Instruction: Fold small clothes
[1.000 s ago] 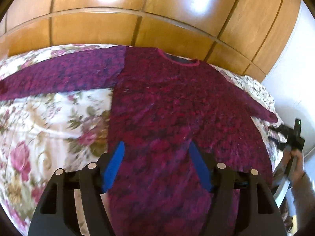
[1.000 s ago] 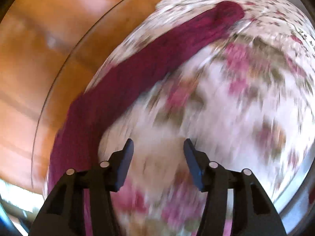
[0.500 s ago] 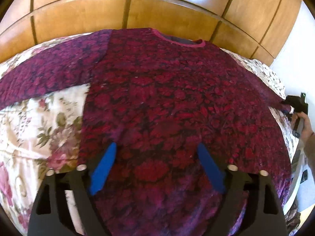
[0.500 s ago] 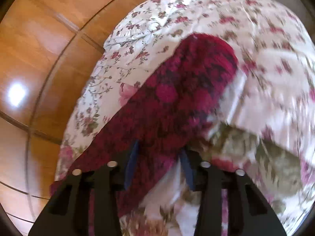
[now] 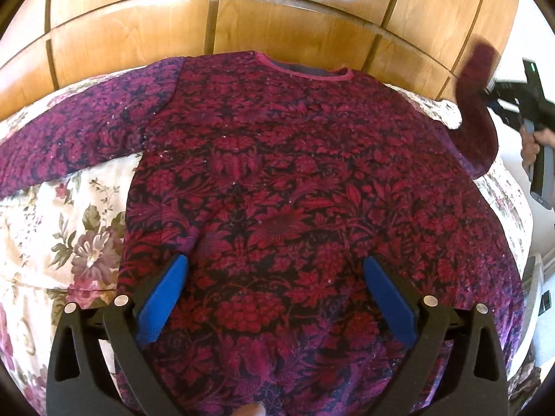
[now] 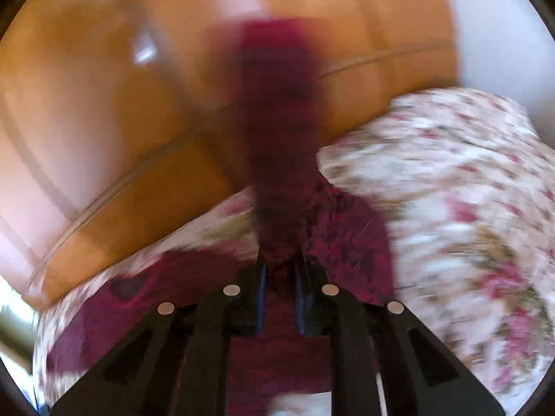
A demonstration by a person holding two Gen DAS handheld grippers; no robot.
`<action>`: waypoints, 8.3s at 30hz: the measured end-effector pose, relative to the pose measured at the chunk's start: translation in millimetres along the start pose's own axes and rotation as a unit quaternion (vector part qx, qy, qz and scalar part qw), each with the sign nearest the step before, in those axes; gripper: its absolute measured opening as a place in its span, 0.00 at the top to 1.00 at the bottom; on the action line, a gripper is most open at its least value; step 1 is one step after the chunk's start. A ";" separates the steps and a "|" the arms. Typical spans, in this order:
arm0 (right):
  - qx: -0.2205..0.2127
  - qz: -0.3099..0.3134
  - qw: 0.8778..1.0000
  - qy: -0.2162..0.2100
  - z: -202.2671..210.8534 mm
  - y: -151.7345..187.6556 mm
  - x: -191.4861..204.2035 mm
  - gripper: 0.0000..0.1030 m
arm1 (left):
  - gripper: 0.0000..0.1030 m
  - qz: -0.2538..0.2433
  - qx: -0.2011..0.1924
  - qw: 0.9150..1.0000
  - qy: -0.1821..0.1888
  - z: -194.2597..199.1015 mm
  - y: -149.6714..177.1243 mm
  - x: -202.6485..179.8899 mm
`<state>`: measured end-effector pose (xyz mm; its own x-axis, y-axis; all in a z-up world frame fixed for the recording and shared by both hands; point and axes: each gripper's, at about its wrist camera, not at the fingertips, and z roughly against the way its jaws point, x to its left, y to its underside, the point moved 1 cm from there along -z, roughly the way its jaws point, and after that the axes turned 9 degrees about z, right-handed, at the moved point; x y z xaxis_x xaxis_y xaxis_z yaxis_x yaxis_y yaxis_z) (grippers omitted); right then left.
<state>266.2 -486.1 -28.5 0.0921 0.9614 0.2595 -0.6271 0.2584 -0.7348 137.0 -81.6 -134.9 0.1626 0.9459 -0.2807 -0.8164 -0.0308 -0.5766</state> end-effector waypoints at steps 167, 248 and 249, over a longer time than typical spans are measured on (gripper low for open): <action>0.076 0.192 0.978 0.024 -4.5 203.5 204.4 0.02 | 0.53 0.190 -0.025 0.976 0.104 6.9 -108.5 95.0; -0.009 0.055 0.997 0.062 23.3 77.0 94.1 0.43 | 0.23 0.162 -0.063 0.985 -0.003 56.7 -69.6 115.6; -0.011 0.061 0.997 0.053 23.7 75.0 100.3 0.40 | 0.23 0.167 -0.063 0.984 -0.001 54.2 -76.2 118.9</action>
<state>210.1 -372.5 -42.7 0.0993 0.9900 0.1006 -0.6212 0.1407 -0.7709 188.5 50.7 -82.7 -0.1045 0.8763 -0.4703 -0.7493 -0.3804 -0.5422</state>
